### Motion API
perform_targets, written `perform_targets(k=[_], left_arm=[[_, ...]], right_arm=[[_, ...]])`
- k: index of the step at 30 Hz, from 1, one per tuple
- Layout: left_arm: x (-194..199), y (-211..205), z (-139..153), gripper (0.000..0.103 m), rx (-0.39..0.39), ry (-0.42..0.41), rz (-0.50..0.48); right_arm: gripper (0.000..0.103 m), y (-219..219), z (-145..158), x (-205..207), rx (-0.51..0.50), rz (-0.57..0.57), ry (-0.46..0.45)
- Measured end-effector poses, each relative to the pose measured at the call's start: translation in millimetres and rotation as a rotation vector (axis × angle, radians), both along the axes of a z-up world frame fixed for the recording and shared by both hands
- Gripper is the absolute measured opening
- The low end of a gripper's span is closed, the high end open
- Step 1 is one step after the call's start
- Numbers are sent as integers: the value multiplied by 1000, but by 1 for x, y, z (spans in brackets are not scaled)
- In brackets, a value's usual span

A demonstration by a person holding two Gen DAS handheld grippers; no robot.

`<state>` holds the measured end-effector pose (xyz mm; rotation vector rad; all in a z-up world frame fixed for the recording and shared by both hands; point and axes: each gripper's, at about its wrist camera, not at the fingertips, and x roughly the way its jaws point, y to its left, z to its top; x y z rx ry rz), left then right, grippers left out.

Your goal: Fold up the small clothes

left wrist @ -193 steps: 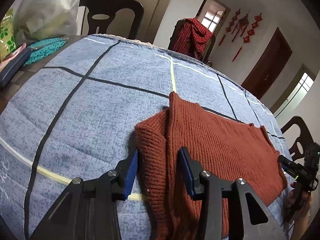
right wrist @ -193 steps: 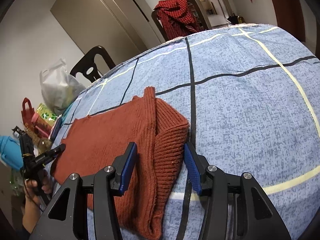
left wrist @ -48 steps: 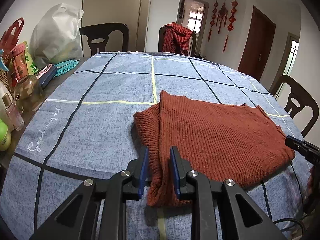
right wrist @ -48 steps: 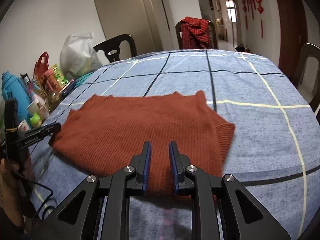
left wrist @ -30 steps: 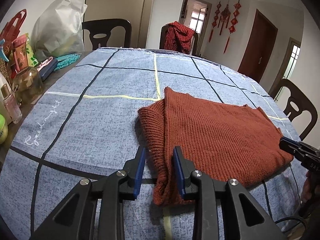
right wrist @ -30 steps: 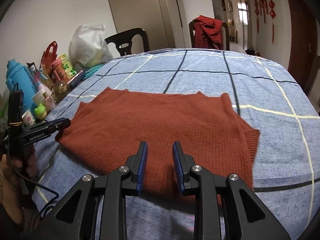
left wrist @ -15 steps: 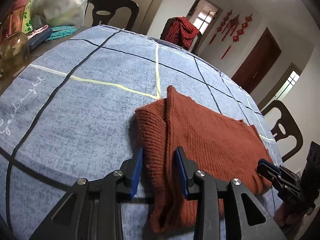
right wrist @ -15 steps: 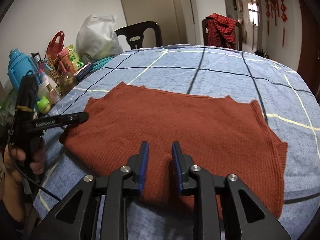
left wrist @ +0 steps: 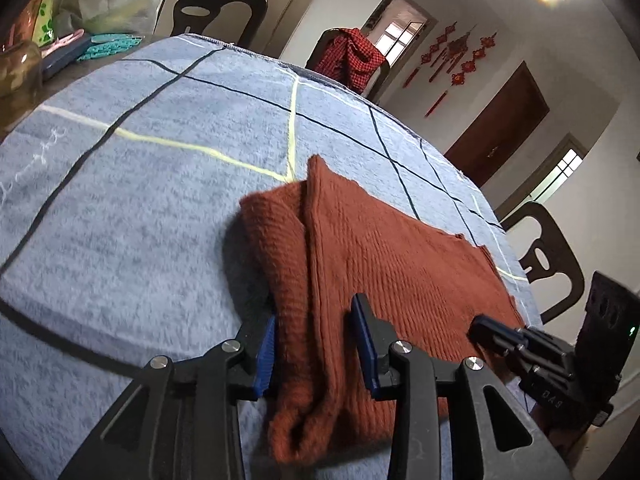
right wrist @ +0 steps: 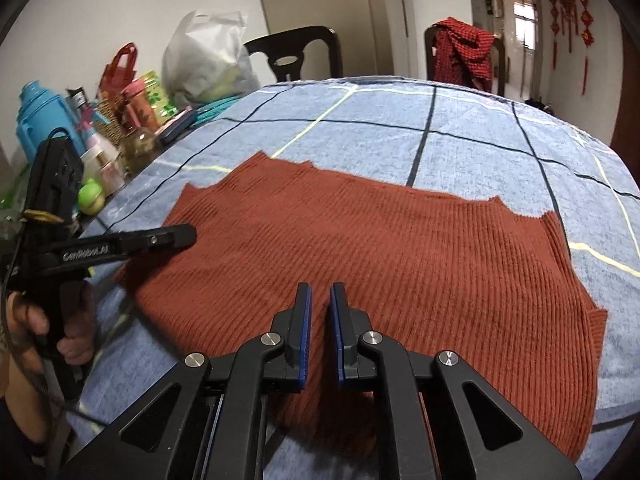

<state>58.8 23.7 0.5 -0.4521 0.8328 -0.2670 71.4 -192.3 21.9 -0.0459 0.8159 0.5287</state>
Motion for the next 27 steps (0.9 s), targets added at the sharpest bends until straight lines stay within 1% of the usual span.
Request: perform_targets(k=[3,5,7,8,9,12,16,18,22,25,27], left_arm=[[-1,0,-1,37,-15,-1,-8],[3,0,-1,37,-24,-1,-18],[6,-2,-2,37,-27,0,-24],[7,-2,-2,35,-34,1,-27],[8,-2,-3,24,-42,5,-33],[8,-5,-1,20,-45,2,-39],[3,-15,21,18,-61,-55,-76],[0,-25,38,18,-70,-95,-106],[2,-60,68,18,-83,-157,-188],[10,-93,77,17,-99,-176,-259],[15,-117,75,17,-111,-167,-309]], right_arm=[[10,-5,-3,-13,-4,34,7],[10,-10,-2,-21,18,53,12],[10,-18,0,-25,34,45,11],[10,-23,1,-27,35,31,6],[10,-29,2,-27,38,12,1],[10,-47,6,-26,60,-49,-10],[10,-72,9,-23,63,-130,-29],[10,-86,9,-22,77,-170,-28],[10,-108,9,-24,100,-224,-25],[10,-119,10,-28,119,-248,-28],[10,-127,10,-33,132,-264,-28]])
